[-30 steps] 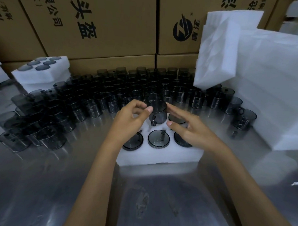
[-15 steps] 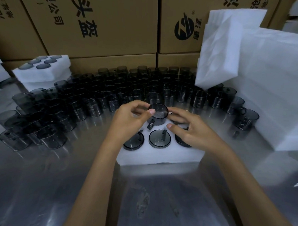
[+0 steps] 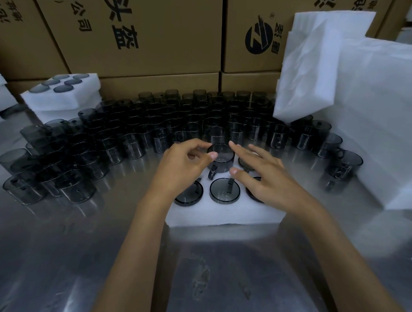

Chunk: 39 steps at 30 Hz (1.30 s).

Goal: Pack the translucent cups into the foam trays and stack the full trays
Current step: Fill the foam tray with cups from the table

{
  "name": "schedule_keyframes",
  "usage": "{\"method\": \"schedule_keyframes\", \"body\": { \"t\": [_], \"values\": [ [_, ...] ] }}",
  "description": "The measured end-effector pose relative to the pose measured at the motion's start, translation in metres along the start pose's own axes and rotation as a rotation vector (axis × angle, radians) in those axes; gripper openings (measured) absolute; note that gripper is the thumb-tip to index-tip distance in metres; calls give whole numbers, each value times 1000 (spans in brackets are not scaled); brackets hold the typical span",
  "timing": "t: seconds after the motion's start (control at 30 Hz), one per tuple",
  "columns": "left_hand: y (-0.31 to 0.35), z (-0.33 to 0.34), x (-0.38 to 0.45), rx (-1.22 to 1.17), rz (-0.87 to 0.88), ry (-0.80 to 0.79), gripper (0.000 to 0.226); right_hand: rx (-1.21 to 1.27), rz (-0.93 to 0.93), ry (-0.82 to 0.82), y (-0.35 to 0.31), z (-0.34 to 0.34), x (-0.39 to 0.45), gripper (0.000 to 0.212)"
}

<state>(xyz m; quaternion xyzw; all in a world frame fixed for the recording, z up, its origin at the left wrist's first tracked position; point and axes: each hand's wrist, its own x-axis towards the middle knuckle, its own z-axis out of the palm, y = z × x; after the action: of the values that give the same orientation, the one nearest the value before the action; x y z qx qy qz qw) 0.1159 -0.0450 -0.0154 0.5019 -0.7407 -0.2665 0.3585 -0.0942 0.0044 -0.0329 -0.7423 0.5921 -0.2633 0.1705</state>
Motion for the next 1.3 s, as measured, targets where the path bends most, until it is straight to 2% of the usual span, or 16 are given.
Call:
{"method": "schedule_keyframes", "body": {
  "t": [0.27, 0.47, 0.63, 0.87, 0.97, 1.03, 1.07, 1.1, 1.17, 1.23, 1.3],
  "values": [
    [-2, 3, 1, 173, -56, 0, 27, -49, 82, -66, -1, -1, 0, 45],
    [-6, 7, 3, 225, -145, -68, 21, -92, 125, -118, -2, 0, 5, 45],
    [-9, 8, 6, 178, -181, -76, 33, -99, 149, -116, -2, -1, 9, 46],
    [-11, 7, 5, 121, -161, -85, 34, 191, 137, -85, 8, -1, 10, 36],
    [-10, 7, 3, 134, -143, -81, 32, 386, 142, 29, 9, 1, 11, 30],
    [-11, 7, 3, 140, -129, -77, 30, 517, 163, 178, 11, 2, 10, 27],
    [-12, 7, 3, 144, -125, -76, 30, 478, 191, 289, 15, 1, 9, 27],
    [-12, 7, 3, 149, -124, -73, 30, 334, 239, 411, 21, 0, 9, 27],
    [-13, 8, 3, 158, -118, -66, 30, -68, 367, 617, 35, -7, 5, 33],
    [-15, 8, 4, 164, -94, -64, 29, -268, 525, 696, 51, -15, -1, 42],
    [-16, 9, 5, 167, -81, -65, 29, -294, 667, 663, 63, -21, -6, 48]
  ]
}}
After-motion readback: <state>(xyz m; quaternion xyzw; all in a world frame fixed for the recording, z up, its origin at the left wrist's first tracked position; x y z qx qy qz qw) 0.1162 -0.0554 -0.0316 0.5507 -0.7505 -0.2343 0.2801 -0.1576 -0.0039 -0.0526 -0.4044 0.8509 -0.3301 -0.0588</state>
